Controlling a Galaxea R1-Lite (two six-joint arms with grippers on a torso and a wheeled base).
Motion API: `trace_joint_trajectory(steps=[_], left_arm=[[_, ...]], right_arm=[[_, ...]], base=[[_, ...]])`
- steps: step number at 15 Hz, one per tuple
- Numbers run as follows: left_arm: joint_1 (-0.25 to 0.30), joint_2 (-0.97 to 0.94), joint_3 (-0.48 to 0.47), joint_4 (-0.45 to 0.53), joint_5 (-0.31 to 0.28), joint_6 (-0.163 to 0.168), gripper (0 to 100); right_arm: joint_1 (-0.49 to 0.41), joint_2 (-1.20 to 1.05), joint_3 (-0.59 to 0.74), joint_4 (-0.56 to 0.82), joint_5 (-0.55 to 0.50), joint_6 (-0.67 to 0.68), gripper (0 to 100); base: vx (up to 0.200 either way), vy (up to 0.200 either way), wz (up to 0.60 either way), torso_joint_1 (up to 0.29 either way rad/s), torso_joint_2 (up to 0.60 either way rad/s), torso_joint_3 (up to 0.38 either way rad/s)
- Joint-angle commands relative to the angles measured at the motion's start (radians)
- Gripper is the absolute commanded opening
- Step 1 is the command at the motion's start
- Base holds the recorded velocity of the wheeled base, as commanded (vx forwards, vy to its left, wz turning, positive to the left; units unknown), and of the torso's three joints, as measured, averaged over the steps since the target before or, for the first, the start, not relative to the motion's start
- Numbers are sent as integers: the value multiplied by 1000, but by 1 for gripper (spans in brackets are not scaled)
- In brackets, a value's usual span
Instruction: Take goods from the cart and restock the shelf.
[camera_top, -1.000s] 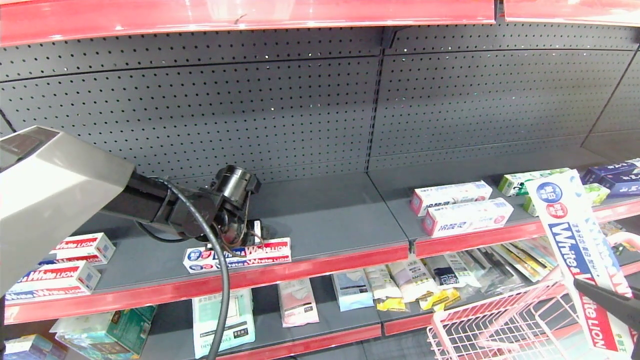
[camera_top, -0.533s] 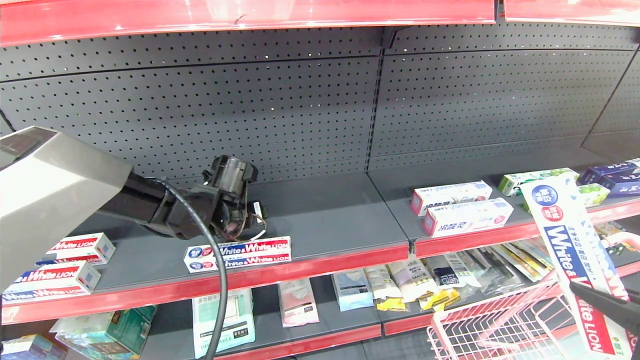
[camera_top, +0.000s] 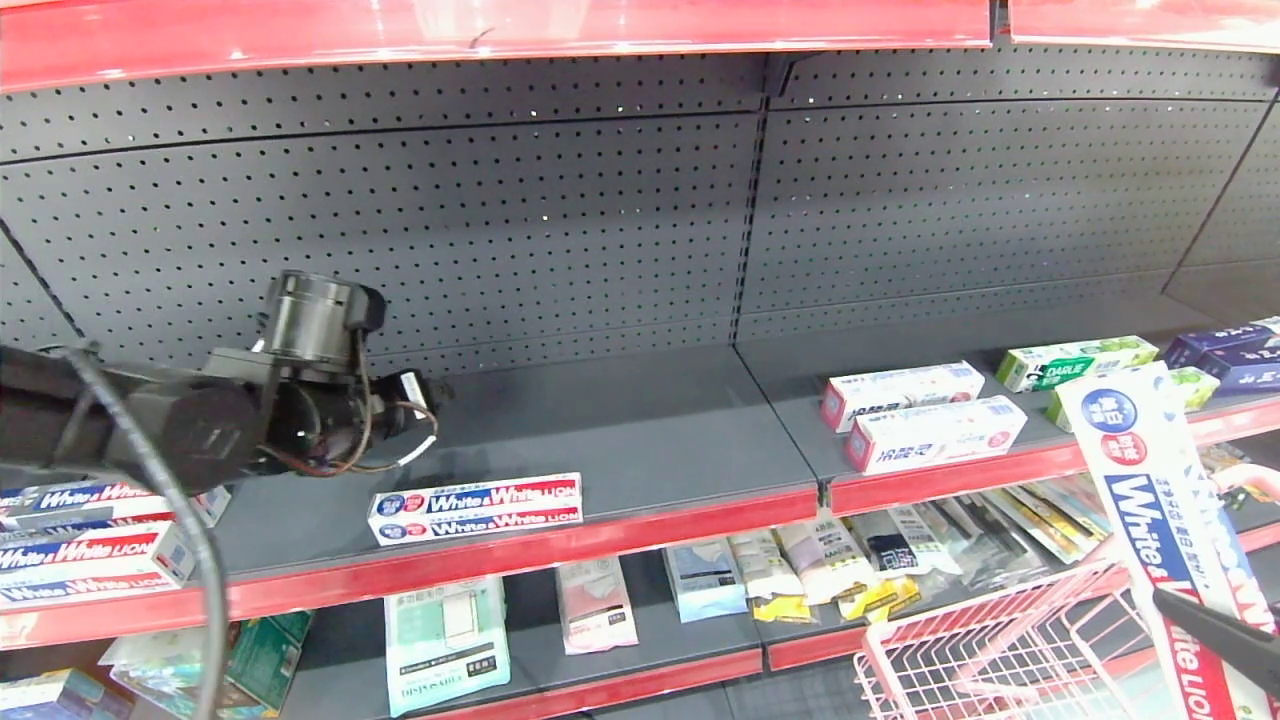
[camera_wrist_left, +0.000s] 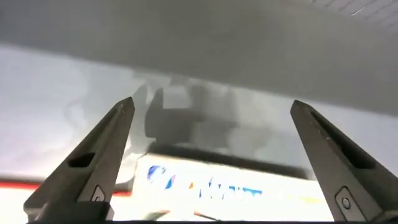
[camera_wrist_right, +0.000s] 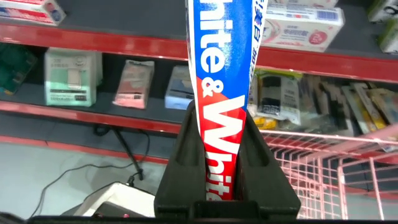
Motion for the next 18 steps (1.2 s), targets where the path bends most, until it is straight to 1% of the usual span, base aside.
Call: trace_joint_trajectory(steps=[1,2,3,4,5,6,7,8,9,11,12,13,16,18], left_arm=[[35,-448,227,6,-128,67,100],[58,-581,299,30,-161,108,100],[83,-710,347,83,-190,162,100],[92,-989,377,274,-286,263,100],[77,-1201,368,475,-362,360,100],[64,-1387,359,675,-411,481,100],[50,-1546,353,819,-419,534,100],[41,-1647,359,876,-416,539,100],[43,-1684,370,882,-396,538,100],[41,-1693,374,876,-281,524,100],[41,-1695,376,877,-259,521,100],[43,-1695,379,877,-252,521,100],[43,-1695,408,874,-255,530,100],[43,-1696,423,874,-253,550,100]], right_arm=[[-12,46,-8,-12,-70,-6,0],[-14,61,-20,-16,-100,-6,0],[-14,64,-26,-14,-120,-6,0],[-14,67,-29,-3,-152,-12,0],[-14,89,-42,1,-156,-50,0],[-20,124,-69,0,-174,-132,0],[-24,159,-123,-2,-205,-213,0],[-23,188,-171,-2,-203,-238,0],[-21,208,-200,-2,-203,-242,0],[2,227,-220,-2,-205,-270,0],[18,228,-224,-2,-203,-288,0],[31,231,-230,-2,-203,-291,0],[34,260,-237,-5,-195,-290,0],[35,276,-247,-8,-180,-290,0]], base=[[0,0,0,0,0,0],[0,0,0,0,0,0],[0,0,0,0,0,0],[0,0,0,0,0,0],[0,0,0,0,0,0],[0,0,0,0,0,0],[0,0,0,0,0,0],[0,0,0,0,0,0],[0,0,0,0,0,0],[0,0,0,0,0,0],[0,0,0,0,0,0],[0,0,600,-2,2,-2],[0,0,600,-1,2,4],[0,0,600,5,5,2]])
